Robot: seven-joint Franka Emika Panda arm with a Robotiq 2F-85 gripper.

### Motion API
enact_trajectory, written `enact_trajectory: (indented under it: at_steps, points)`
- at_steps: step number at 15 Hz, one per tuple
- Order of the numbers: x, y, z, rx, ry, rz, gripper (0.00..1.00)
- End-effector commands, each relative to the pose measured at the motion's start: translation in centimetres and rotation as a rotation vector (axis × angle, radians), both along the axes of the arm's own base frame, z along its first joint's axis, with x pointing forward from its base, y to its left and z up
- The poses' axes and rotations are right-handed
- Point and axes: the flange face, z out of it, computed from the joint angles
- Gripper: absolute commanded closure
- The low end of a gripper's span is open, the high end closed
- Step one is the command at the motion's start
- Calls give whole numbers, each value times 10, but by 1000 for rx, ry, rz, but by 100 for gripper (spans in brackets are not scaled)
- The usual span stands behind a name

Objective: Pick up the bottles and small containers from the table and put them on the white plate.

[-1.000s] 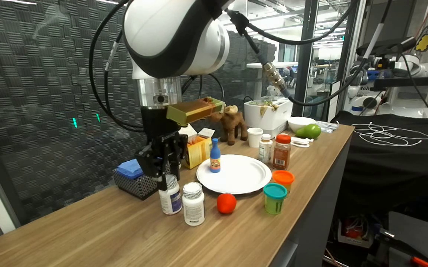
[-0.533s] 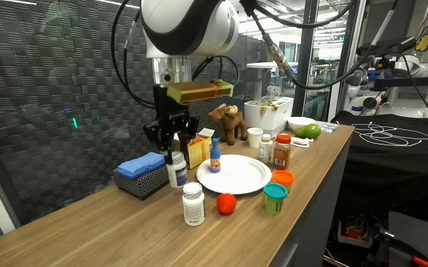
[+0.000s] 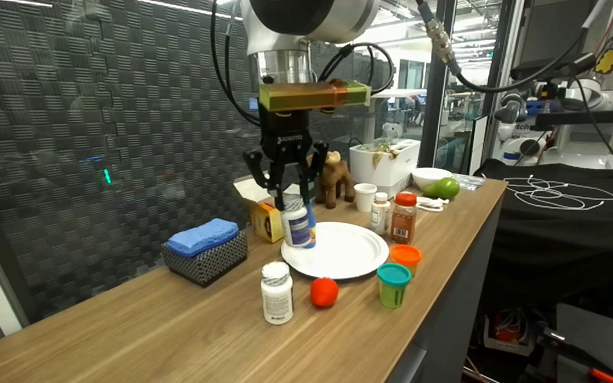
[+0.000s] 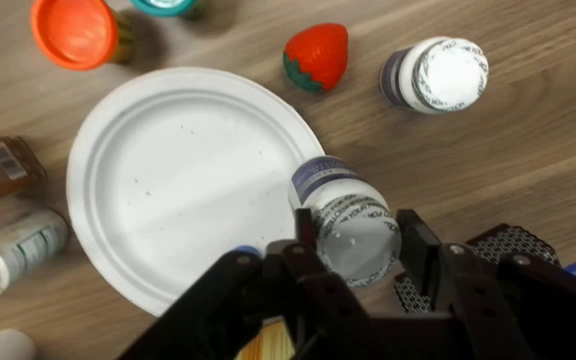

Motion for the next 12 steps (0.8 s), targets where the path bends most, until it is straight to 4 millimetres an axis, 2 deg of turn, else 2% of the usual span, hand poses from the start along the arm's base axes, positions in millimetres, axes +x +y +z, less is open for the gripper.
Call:
enact_trajectory:
  at_steps: [1,5,9,12]
  points:
    - [-20,-8,-8,0,22,-101,80]
    - [-10,-30,-29,96,12,-207,80]
    - [5,-54,-32,145,-60,-286,80]
    - [9,-66,-36,130,-89,-299,80]
